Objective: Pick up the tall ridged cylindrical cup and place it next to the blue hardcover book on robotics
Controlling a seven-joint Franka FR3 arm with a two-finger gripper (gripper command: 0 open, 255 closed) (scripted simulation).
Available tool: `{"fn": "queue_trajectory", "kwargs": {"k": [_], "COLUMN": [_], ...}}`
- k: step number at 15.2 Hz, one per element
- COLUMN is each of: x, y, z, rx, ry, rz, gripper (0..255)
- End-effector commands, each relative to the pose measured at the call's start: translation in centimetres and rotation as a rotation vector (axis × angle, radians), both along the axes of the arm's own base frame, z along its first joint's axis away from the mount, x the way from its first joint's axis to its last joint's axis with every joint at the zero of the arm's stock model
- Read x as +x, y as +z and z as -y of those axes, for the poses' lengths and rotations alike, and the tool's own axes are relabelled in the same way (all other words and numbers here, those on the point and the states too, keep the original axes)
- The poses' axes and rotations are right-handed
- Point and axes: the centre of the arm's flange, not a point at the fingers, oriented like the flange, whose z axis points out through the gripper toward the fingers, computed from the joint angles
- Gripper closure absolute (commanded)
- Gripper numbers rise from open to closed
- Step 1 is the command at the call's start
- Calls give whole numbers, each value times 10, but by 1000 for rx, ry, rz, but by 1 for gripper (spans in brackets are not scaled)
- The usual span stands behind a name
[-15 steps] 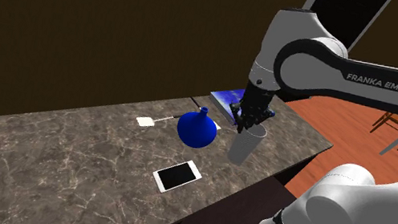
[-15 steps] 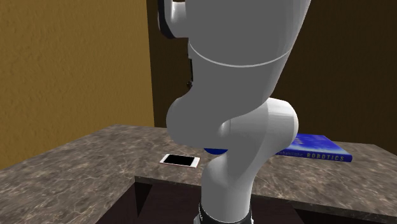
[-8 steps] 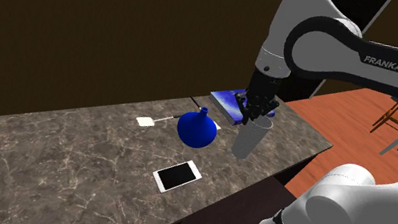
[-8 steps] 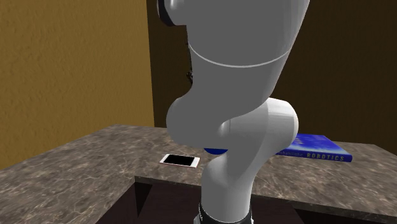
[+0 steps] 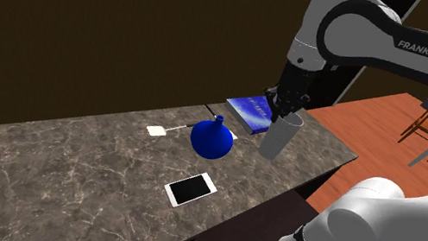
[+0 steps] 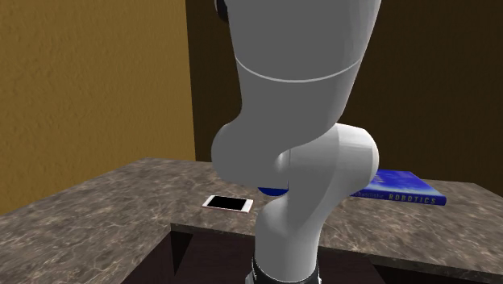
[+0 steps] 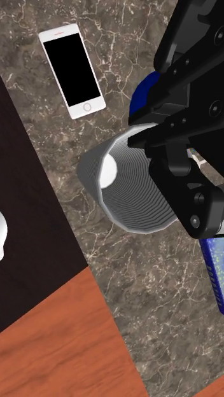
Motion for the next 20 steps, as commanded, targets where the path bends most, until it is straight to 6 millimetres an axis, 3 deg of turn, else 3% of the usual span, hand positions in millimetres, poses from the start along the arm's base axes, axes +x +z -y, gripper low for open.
{"fn": "queue_trajectory", "kwargs": {"k": [1,20], "x": [1,22], "y": [0,1], "z": [24,273], "rx": [-1,-1], "ry": [1,1], "rz": [0,0], "gripper": [255,255]}}
